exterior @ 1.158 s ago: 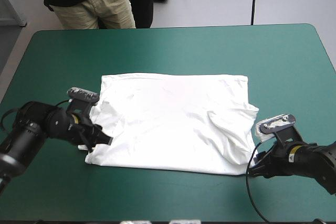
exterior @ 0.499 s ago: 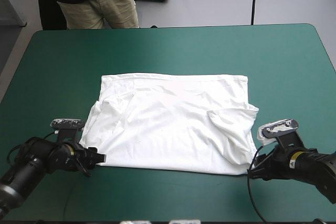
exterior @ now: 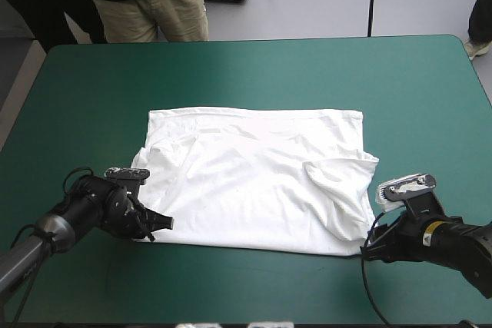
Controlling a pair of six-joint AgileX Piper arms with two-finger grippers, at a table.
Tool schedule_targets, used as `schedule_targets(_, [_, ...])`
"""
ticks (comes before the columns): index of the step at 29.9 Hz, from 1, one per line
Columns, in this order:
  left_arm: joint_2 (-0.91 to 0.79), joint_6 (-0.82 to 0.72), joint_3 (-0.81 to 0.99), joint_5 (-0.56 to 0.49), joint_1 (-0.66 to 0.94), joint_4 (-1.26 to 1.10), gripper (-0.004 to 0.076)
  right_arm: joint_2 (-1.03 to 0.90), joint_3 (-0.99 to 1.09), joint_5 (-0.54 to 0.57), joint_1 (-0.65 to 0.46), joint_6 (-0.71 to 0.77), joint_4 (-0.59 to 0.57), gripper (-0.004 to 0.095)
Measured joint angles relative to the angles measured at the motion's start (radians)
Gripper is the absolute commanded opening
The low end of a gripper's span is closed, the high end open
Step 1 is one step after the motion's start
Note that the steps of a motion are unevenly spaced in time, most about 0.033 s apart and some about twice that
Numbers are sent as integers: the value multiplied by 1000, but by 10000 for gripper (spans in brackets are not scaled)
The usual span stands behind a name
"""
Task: Fold the cloth
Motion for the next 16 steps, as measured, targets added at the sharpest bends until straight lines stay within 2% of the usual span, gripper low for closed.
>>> schedule_targets(9, [13,39,-9,6,-2,-9,-15,6,96,-32,0,50,-3,554])
schedule_targets(16, [13,63,-9,8,-2,-11,-15,66,142,-106,0,59,11,554])
